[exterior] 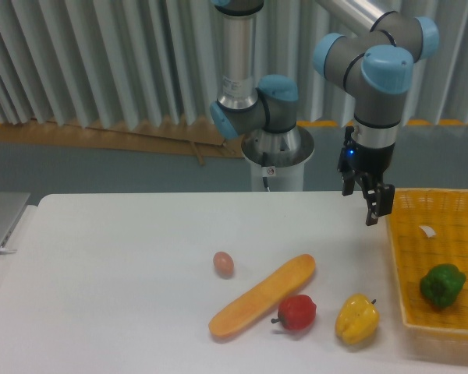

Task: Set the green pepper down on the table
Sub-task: 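Move the gripper over the yellow basket toward the green pepper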

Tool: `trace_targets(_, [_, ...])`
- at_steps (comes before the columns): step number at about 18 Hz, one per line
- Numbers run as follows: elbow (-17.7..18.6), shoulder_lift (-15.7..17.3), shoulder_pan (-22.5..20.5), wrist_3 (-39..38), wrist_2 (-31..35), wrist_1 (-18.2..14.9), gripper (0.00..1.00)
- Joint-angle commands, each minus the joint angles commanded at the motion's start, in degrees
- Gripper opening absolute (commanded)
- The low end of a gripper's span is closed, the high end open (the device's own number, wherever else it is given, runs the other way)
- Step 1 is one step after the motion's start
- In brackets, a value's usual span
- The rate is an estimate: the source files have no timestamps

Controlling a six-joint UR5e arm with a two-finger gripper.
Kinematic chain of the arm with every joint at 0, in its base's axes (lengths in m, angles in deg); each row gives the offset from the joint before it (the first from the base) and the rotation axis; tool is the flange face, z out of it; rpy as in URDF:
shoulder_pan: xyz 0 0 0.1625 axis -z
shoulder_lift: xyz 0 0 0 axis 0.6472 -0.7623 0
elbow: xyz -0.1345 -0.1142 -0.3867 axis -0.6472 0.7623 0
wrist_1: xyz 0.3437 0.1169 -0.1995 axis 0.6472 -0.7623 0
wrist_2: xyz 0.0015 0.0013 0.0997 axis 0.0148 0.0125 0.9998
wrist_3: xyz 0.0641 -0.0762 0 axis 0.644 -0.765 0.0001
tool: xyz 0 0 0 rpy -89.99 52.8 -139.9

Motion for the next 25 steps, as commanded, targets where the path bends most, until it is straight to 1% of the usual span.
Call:
trace_targets(9, [0.0,-0.2,-0.3,-0.6,0.0,0.5,1.00])
trace_targets(11, [0.0,-0.2,-0.5,-2.3,0.0,1.1,1.00])
trace_targets(13, [0.0,-0.3,-1.5,-4.4,0.0,3.0,1.00])
trace_targets(14, [0.0,-0.3,-2.3,-4.4,0.2,3.3,1.00])
trace_targets(18, [0.3,-0.3,-2.5,-4.1,2.7,3.4,1.00])
trace_targets(20, [0.3,-0.5,-2.6,-3.9,2.8,3.4,1.00])
trace_targets(23, [0.3,-0.6,-4.4,-2.1,2.8,3.3,1.00])
trace_targets(25, [0.3,-0.7,-4.8,-2.1,2.8,3.4,1.00])
